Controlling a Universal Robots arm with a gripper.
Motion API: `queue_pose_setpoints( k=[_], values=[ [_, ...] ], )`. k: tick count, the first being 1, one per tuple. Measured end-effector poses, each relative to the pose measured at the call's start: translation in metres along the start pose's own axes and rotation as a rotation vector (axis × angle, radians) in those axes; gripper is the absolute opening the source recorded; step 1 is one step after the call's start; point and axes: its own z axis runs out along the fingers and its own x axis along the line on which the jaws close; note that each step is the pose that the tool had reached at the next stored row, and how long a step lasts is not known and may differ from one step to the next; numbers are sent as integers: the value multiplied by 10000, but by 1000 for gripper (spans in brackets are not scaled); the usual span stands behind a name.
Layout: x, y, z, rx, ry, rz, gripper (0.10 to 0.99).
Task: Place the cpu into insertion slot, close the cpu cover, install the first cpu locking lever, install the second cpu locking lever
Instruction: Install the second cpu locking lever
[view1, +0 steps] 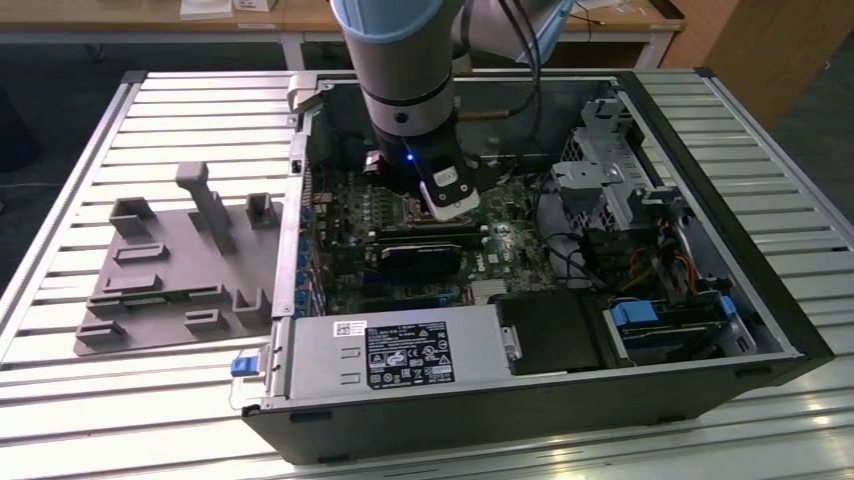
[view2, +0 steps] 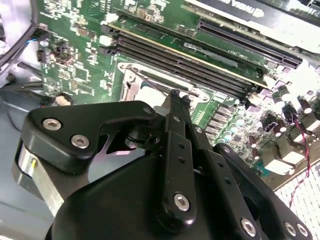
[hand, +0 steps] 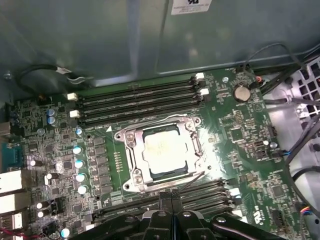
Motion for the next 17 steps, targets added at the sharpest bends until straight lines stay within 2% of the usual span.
queue_pose_setpoints(
  k=[5, 9, 17],
  values=[
    [80, -36, 65, 0, 0, 1, 102],
    [114, -56, 115, -21, 4, 4, 102],
    [185, -88, 171, -227, 48, 39, 102]
  ],
)
